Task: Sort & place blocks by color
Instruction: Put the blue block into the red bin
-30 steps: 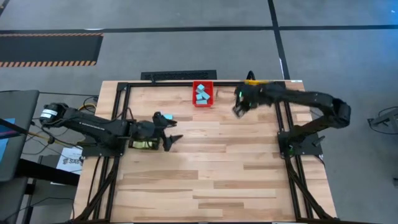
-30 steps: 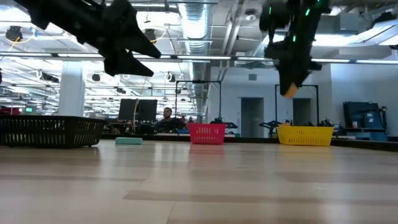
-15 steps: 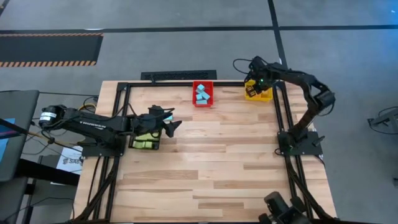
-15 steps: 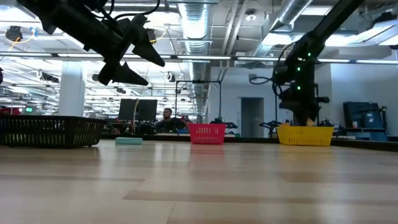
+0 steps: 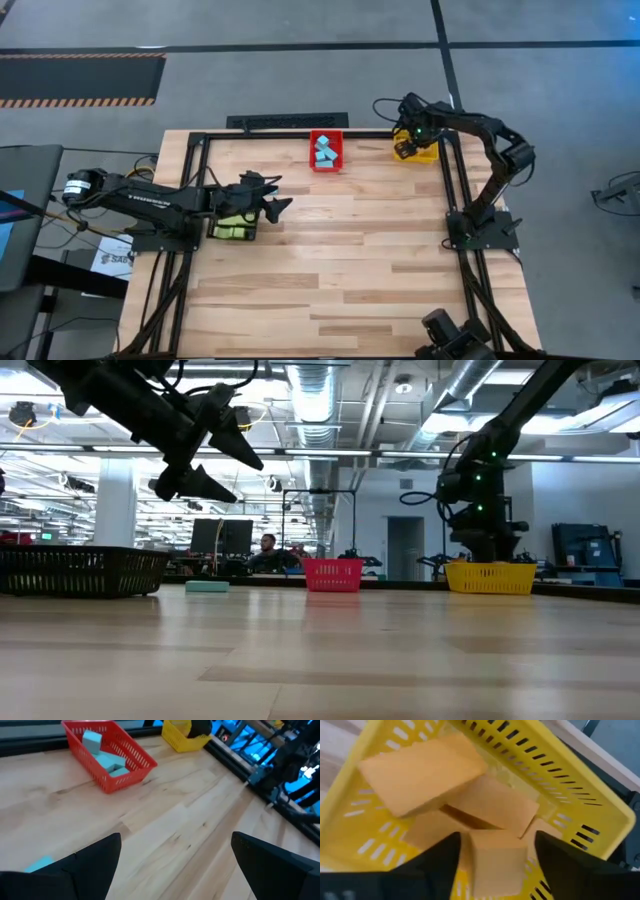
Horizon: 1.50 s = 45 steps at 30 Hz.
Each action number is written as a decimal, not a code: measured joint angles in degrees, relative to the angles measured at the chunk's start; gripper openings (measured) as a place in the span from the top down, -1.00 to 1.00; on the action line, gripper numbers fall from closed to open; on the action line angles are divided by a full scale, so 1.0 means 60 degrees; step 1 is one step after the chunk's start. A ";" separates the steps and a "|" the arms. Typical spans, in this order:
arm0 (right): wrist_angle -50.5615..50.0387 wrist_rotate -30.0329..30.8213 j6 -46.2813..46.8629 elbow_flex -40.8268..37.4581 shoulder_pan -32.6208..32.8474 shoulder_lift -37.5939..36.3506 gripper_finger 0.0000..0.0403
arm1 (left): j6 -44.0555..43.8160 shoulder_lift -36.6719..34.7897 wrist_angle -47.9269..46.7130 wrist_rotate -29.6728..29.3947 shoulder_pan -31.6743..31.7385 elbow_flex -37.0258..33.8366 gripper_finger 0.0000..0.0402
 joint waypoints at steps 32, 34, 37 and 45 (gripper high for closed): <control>0.3778 -0.3568 0.2832 0.3723 0.2940 0.1196 -0.74 | 0.1770 0.0000 -0.0083 0.0449 -0.0004 0.0000 -0.82; 0.4275 -0.3583 0.2787 0.3729 0.3386 0.1517 -0.74 | 0.1787 0.0000 -0.0087 0.0616 -0.0004 0.0000 -0.82; 0.4856 -0.3977 0.2328 0.3716 0.3954 0.1886 -0.74 | 0.1812 0.0000 -0.0248 0.0773 -0.0004 0.0000 -0.82; 0.6963 -0.6445 0.0623 0.3735 0.5495 0.2790 -0.74 | 0.1821 -0.0941 -0.3724 0.0374 0.0330 0.1314 -0.82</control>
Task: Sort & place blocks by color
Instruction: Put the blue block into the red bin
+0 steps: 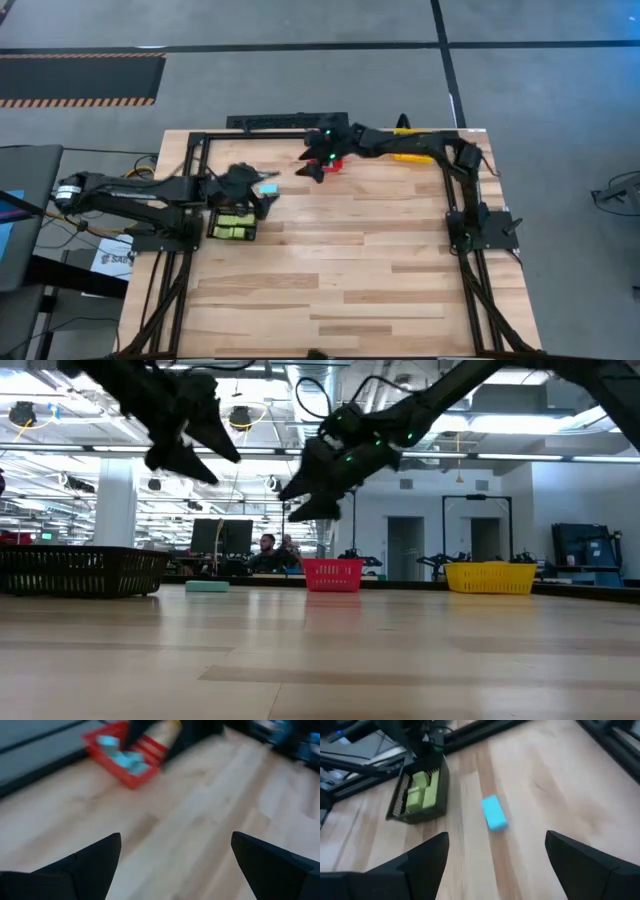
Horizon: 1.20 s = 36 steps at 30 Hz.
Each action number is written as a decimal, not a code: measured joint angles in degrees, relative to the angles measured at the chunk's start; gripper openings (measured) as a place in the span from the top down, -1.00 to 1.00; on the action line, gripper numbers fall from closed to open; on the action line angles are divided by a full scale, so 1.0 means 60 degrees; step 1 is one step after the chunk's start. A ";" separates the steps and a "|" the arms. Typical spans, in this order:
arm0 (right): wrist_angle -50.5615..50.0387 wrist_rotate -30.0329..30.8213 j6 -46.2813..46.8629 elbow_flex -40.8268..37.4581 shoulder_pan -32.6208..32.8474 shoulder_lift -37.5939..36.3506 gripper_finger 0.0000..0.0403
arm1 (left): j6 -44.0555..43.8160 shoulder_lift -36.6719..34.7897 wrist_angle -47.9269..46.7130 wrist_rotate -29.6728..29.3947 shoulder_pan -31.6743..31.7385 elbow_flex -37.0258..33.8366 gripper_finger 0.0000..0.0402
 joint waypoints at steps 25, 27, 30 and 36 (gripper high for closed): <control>-0.5061 0.0867 -0.2628 0.3716 0.1553 0.2192 -0.66 | 0.8896 0.2214 -0.2631 0.4035 0.4876 0.1443 -0.82; -0.5795 0.1168 -0.2920 0.3489 0.1482 0.1706 -0.61 | 0.9084 0.2882 -0.2320 0.4331 0.4905 0.1443 -0.82; -0.5871 0.1208 -0.3014 0.2596 0.1233 0.0902 -0.55 | 0.9191 0.3912 -0.1981 0.4485 0.4919 0.1442 -0.82; -0.5433 0.1207 -0.2594 0.0121 0.0515 -0.1098 -0.51 | 0.9171 0.5260 -0.1530 0.4740 0.4985 0.1436 -0.82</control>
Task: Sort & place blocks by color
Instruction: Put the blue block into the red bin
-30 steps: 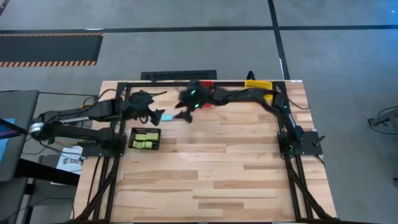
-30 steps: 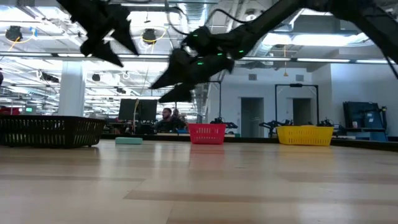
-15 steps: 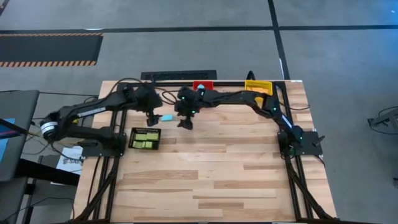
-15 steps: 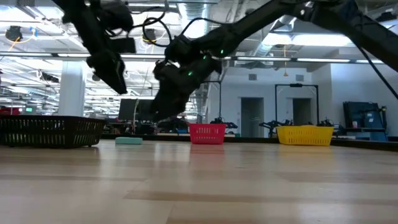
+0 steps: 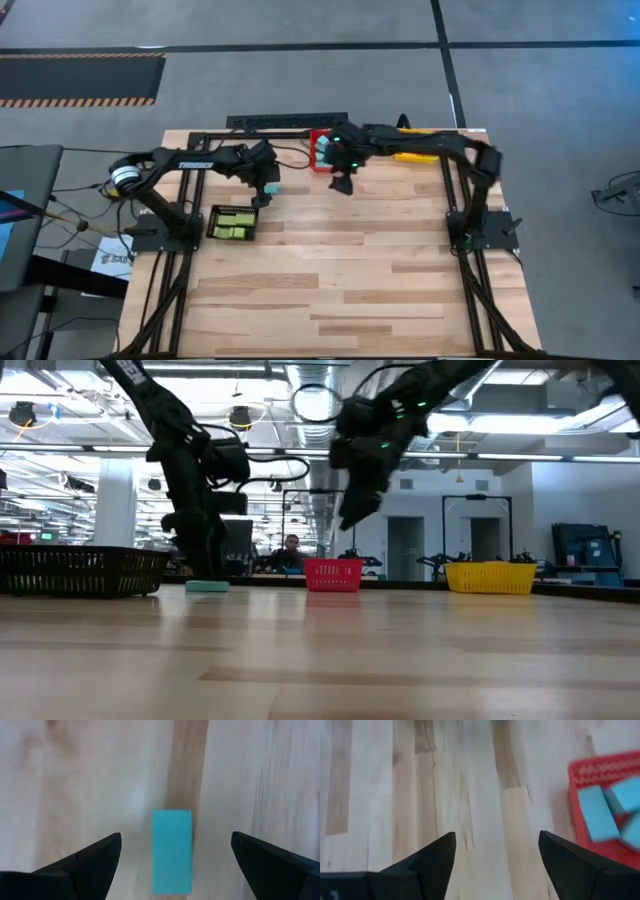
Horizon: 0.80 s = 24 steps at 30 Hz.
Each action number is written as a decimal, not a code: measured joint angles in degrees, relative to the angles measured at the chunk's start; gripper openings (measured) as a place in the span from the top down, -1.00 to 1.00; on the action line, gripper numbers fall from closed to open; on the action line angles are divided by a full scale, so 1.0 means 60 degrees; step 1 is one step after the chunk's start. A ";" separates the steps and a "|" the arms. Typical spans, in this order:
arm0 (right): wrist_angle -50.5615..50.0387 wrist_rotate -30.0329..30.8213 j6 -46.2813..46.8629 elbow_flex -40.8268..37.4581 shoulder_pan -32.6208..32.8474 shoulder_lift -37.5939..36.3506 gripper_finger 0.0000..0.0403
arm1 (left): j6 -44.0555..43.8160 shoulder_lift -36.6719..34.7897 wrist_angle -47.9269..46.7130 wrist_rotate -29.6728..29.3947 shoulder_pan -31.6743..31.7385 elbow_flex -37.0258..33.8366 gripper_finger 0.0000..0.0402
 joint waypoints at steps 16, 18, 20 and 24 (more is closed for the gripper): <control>0.1782 0.0288 0.1011 -0.2781 -0.0730 -0.3469 -0.50 | 0.0240 0.0686 0.0281 -0.0213 0.0058 -0.0004 -0.43; 0.1840 0.0288 0.1010 -0.2781 -0.0797 -0.3724 -0.50 | 0.0385 0.0676 0.0368 -0.0173 0.0058 -0.0107 -0.27; 0.1841 0.0288 0.1036 -0.2781 -0.0850 -0.3955 -0.50 | 0.0453 0.0634 0.0470 -0.0095 0.0055 -0.0274 -0.12; 0.1839 0.0291 0.1200 -0.2781 -0.0957 -0.4513 -0.50 | 0.0384 0.0610 0.0612 0.0008 0.0050 -0.0609 0.13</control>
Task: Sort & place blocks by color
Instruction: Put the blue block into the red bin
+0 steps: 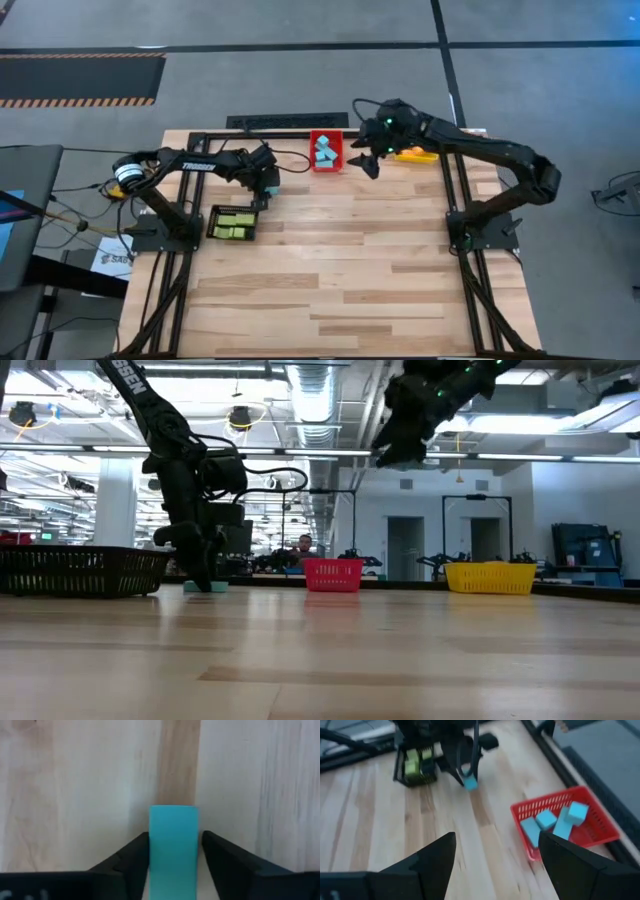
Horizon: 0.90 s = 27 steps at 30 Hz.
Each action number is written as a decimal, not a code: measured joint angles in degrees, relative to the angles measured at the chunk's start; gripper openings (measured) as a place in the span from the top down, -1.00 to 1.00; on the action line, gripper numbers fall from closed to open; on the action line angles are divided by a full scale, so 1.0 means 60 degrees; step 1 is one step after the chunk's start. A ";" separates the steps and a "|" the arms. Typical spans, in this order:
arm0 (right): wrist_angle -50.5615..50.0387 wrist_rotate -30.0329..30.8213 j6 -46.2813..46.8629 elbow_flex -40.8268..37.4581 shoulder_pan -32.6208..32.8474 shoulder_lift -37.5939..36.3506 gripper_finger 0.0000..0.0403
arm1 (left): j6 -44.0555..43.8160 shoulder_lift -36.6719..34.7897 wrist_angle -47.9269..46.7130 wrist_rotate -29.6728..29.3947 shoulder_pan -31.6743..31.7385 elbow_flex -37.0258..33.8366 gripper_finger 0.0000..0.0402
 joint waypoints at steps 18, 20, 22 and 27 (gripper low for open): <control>0.0769 -0.0042 0.0312 0.0007 0.0378 -0.2251 -0.50 | -0.1961 -0.2088 0.0091 0.0679 0.0001 0.2470 0.53; 0.1229 -0.0040 0.0373 0.0004 0.0580 -0.2315 -0.50 | -0.3093 -0.2808 0.0868 0.1019 0.0001 0.2442 0.53; 0.1885 -0.0040 0.0382 0.0004 0.0858 -0.2322 -0.50 | -0.4343 -0.3484 0.1855 0.1280 -0.0016 0.2144 0.53; 0.3600 -0.0079 0.0068 0.0008 0.1487 -0.1777 -0.50 | -0.7710 -0.4899 0.5515 0.0867 -0.0453 0.1043 0.53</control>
